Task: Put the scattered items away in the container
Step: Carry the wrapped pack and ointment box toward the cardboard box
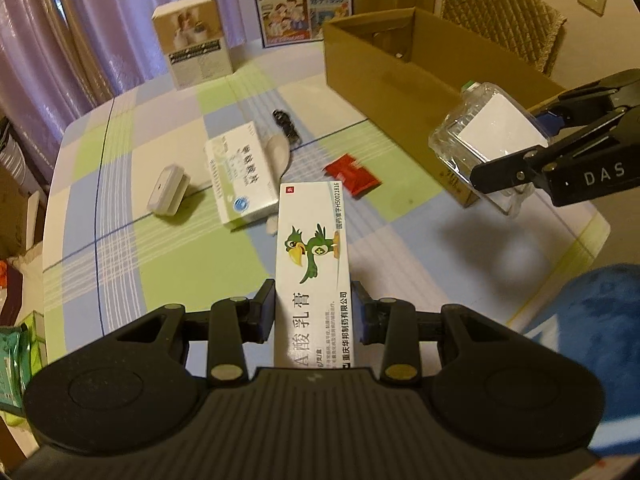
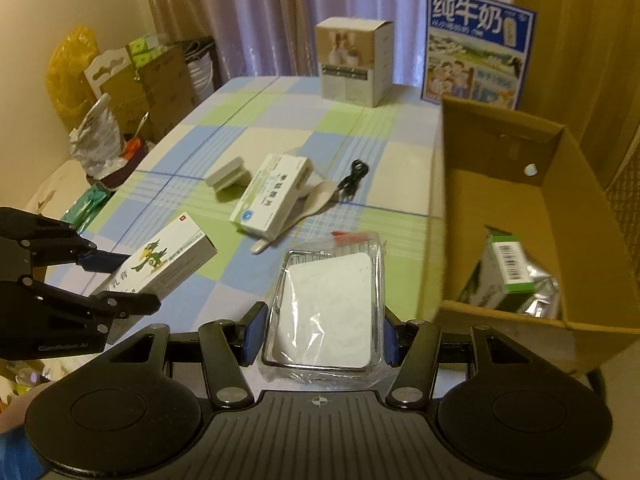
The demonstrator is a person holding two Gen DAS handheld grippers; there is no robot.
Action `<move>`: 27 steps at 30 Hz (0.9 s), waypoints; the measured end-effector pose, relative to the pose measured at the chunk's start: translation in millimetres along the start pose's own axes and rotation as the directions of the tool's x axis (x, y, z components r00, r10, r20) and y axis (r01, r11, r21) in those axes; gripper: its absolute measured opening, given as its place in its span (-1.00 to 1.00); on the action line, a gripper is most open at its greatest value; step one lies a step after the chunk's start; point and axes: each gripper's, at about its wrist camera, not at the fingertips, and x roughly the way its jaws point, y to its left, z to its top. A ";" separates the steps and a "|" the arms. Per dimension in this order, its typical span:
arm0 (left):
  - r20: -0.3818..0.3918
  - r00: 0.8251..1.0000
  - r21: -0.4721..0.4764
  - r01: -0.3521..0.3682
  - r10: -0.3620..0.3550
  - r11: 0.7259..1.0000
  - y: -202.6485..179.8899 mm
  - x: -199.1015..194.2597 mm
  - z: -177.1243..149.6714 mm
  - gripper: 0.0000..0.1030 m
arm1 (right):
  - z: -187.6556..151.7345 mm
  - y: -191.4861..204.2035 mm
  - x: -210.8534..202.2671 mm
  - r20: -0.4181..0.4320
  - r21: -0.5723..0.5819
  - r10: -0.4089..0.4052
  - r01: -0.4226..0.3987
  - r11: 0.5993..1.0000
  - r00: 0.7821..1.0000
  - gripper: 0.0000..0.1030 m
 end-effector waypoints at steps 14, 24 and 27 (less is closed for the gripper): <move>0.047 0.998 0.026 0.039 -0.041 0.999 -42.7 -4.3 48.5 -0.37 | 3.2 -46.7 -42.1 0.059 0.043 -0.043 0.040 0.998 0.997 0.03; 0.068 0.993 0.049 0.088 -0.092 0.995 -80.8 7.3 89.5 -0.37 | 9.1 -101.5 -59.4 0.079 0.088 -0.109 0.101 0.991 0.991 0.03; 0.070 0.992 0.044 0.104 -0.107 0.994 -90.7 13.2 100.3 -0.37 | 8.7 -115.3 -60.8 0.077 0.096 -0.125 0.118 0.988 0.989 0.03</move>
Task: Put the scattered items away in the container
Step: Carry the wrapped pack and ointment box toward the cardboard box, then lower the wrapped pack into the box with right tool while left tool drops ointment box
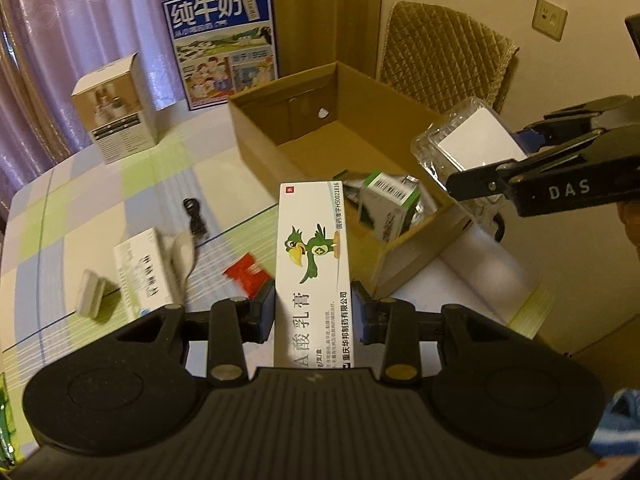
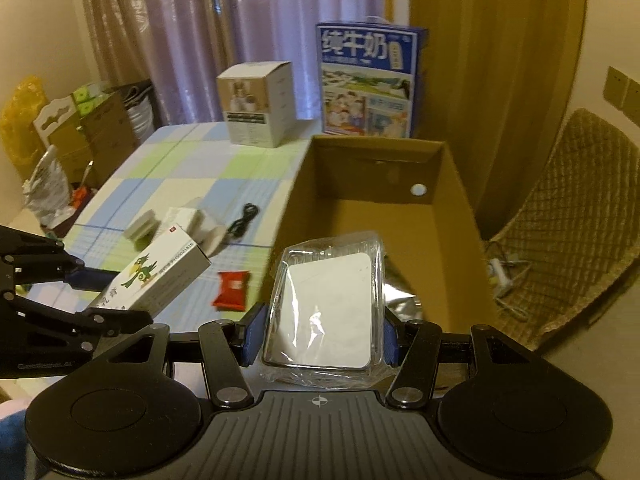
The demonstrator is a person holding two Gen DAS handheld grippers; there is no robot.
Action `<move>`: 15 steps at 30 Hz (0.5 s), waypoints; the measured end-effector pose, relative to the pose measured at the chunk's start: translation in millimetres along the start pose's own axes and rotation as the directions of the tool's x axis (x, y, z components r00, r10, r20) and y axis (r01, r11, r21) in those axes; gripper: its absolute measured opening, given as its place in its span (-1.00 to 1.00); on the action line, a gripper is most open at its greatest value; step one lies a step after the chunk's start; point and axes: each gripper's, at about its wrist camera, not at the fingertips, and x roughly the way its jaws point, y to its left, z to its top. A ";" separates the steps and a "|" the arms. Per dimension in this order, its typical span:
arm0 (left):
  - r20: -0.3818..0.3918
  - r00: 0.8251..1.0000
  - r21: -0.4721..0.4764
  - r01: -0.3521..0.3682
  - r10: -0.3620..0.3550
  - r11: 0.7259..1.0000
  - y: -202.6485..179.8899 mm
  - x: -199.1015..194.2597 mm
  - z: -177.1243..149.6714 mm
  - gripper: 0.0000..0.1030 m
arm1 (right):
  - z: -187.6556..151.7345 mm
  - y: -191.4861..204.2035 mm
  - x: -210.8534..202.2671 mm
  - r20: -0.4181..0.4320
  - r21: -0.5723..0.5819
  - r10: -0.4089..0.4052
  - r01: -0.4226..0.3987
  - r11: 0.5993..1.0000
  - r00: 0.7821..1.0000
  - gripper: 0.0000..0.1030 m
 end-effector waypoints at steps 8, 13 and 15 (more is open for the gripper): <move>0.003 0.999 -0.004 0.040 -0.040 0.999 -20.0 18.0 22.6 -0.37 | 2.1 -28.8 2.7 -0.004 0.016 -0.024 0.024 1.000 1.000 0.03; -0.004 0.998 0.011 0.060 -0.060 0.998 -32.9 31.6 33.5 -0.37 | 2.3 -44.0 6.7 -0.010 0.035 -0.031 0.031 0.999 0.999 0.03; -0.005 0.998 0.014 0.063 -0.063 0.998 -36.7 37.1 37.2 -0.37 | 1.8 -49.1 7.7 -0.012 0.041 -0.033 0.033 0.999 0.999 0.03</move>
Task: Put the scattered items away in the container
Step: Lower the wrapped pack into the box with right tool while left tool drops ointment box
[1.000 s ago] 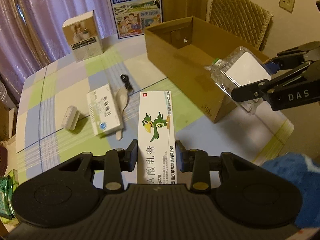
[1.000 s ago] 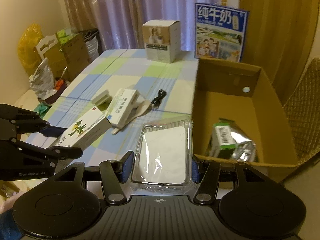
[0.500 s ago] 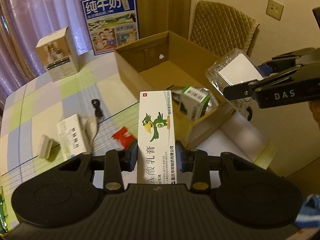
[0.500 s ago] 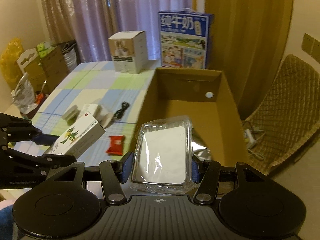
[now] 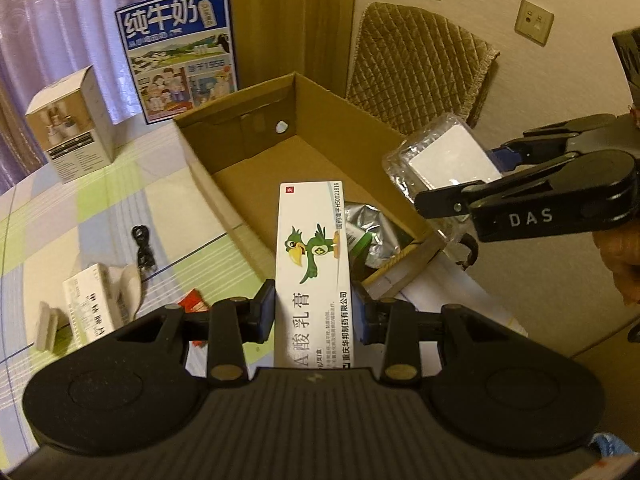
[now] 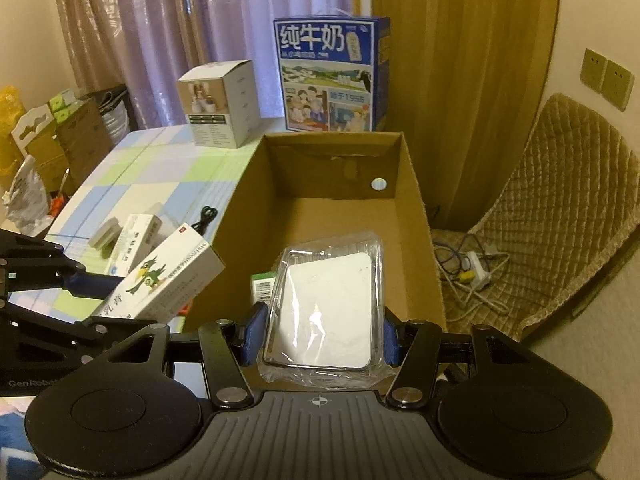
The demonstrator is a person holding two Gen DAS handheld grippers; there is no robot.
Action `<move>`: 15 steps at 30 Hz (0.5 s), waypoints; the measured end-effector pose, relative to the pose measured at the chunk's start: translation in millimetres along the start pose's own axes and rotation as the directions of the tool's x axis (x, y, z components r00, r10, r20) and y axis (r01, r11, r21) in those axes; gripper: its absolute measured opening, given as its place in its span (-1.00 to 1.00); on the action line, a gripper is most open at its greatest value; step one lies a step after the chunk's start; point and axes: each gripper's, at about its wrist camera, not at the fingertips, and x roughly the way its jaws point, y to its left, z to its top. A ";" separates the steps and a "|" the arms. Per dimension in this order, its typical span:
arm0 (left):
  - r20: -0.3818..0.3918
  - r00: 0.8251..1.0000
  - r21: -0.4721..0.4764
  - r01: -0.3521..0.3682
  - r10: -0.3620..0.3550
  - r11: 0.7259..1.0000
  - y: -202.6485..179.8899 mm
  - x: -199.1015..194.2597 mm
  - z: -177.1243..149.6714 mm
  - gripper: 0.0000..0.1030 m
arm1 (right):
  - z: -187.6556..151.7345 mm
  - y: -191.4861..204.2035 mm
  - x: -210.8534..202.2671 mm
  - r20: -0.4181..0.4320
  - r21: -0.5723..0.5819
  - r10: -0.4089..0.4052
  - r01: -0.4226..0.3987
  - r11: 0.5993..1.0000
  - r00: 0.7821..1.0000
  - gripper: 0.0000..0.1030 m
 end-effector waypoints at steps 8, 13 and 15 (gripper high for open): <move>-0.004 1.000 -0.014 0.014 -0.014 1.000 -3.3 25.8 18.3 -0.37 | 0.5 -14.3 9.4 -0.012 0.015 -0.005 0.005 1.000 1.000 0.03; -0.002 1.000 -0.042 0.024 -0.024 0.999 -0.1 40.0 29.7 -0.37 | 3.1 -20.9 18.9 -0.021 0.025 -0.007 0.007 1.000 1.000 0.03; -0.001 1.000 -0.046 0.026 -0.027 0.999 0.5 45.2 33.7 -0.37 | 4.1 -23.7 22.8 -0.023 0.029 -0.008 0.008 1.000 1.000 0.03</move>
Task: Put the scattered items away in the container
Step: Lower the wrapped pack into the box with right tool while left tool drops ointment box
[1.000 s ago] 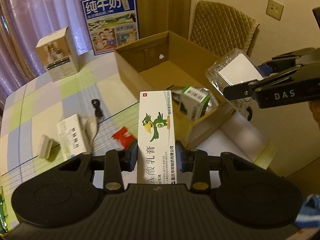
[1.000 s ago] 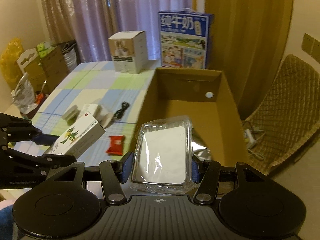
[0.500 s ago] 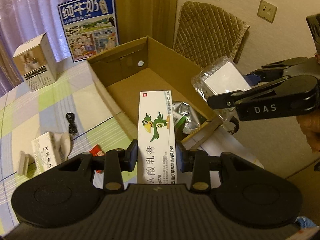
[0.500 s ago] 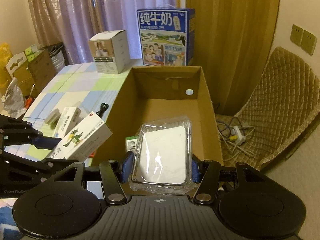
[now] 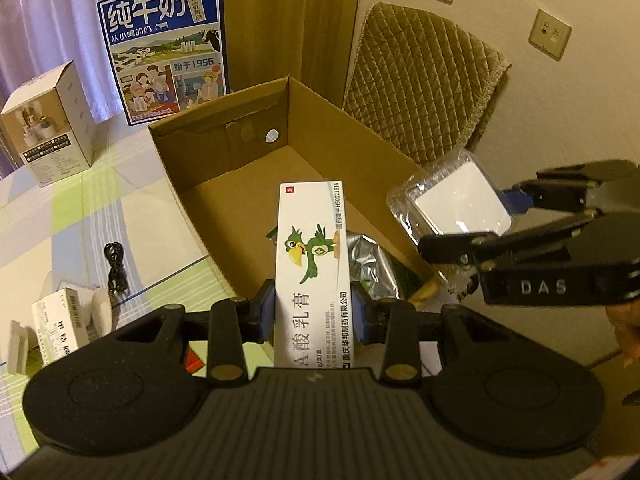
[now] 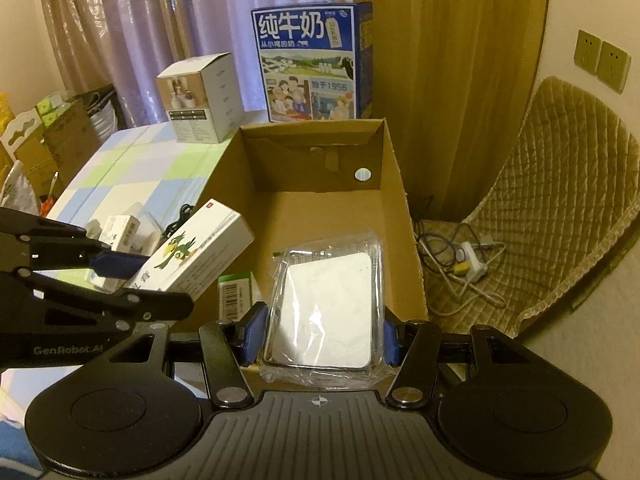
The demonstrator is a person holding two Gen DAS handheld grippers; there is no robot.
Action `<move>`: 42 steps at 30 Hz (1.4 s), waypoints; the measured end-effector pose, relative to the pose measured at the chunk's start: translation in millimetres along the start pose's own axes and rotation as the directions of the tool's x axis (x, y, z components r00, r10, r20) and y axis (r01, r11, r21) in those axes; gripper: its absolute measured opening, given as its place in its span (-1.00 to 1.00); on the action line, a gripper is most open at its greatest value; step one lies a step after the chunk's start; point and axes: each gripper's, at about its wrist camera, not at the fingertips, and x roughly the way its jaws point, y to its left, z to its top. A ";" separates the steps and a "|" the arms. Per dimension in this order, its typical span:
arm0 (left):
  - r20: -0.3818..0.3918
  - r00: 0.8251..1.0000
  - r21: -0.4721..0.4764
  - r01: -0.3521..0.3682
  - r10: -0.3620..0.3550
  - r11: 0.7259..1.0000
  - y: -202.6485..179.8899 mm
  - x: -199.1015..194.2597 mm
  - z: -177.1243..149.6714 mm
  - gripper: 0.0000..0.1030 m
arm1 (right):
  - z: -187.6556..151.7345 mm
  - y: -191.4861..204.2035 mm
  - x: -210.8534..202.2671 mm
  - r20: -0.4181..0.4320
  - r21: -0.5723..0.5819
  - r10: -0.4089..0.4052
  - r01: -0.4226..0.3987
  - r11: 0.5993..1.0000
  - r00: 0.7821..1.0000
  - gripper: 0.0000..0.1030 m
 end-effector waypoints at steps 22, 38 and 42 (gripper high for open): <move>0.040 0.999 -0.075 0.008 -0.005 0.997 14.2 24.7 20.7 -0.15 | 9.9 -13.5 28.8 -0.017 0.015 -0.006 0.006 1.000 1.000 0.03; 0.037 0.999 -0.090 -0.010 0.013 0.996 32.6 12.5 6.2 -0.14 | 14.0 -1.2 37.2 -0.016 0.008 0.018 -0.018 1.000 1.000 0.03; 0.034 0.999 -0.093 -0.012 0.015 0.996 34.5 12.4 4.5 -0.13 | 16.9 0.1 37.6 -0.008 0.005 0.015 -0.015 1.000 1.000 0.03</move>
